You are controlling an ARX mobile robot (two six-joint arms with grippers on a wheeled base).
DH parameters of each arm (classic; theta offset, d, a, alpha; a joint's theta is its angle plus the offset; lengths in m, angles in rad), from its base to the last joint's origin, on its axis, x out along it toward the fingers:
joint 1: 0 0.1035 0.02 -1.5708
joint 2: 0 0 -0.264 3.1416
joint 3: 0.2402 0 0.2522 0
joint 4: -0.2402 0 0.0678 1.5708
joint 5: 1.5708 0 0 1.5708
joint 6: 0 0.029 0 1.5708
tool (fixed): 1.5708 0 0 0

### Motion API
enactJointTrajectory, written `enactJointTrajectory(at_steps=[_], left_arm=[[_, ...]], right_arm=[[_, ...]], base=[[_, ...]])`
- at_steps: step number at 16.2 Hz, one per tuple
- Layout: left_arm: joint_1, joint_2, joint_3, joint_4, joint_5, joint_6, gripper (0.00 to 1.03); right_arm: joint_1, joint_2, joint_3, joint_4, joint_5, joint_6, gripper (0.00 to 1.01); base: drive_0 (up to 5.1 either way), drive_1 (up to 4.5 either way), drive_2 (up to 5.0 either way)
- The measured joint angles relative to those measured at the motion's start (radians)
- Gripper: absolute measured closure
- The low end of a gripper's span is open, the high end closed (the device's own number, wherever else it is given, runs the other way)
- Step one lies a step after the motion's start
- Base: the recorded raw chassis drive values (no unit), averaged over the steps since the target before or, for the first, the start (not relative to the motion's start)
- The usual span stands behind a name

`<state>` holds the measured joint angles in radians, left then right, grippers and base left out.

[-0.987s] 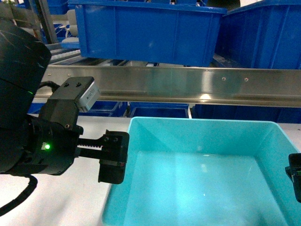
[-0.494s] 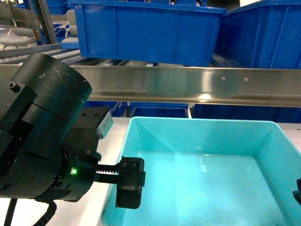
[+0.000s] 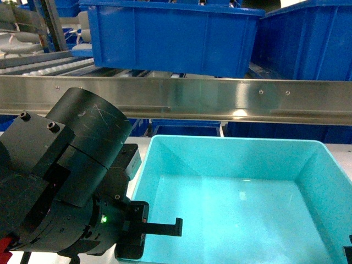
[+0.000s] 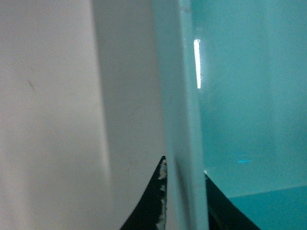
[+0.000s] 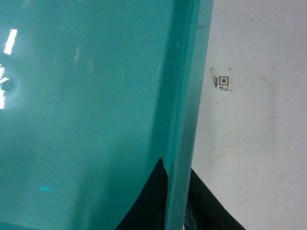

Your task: Organize blue bins on left shelf correctly

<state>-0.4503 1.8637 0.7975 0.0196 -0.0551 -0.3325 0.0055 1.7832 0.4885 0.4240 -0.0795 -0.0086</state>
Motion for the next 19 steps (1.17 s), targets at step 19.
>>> enactJointTrajectory(at_steps=[19], left_arm=[[0.060, -0.337, -0.058, 0.070, -0.060, 0.136, 1.01]], right_arm=[[0.061, -0.377, 0.024, -0.029, 0.079, 0.057, 0.94]], base=[[-1.6, 0.75, 0.8]])
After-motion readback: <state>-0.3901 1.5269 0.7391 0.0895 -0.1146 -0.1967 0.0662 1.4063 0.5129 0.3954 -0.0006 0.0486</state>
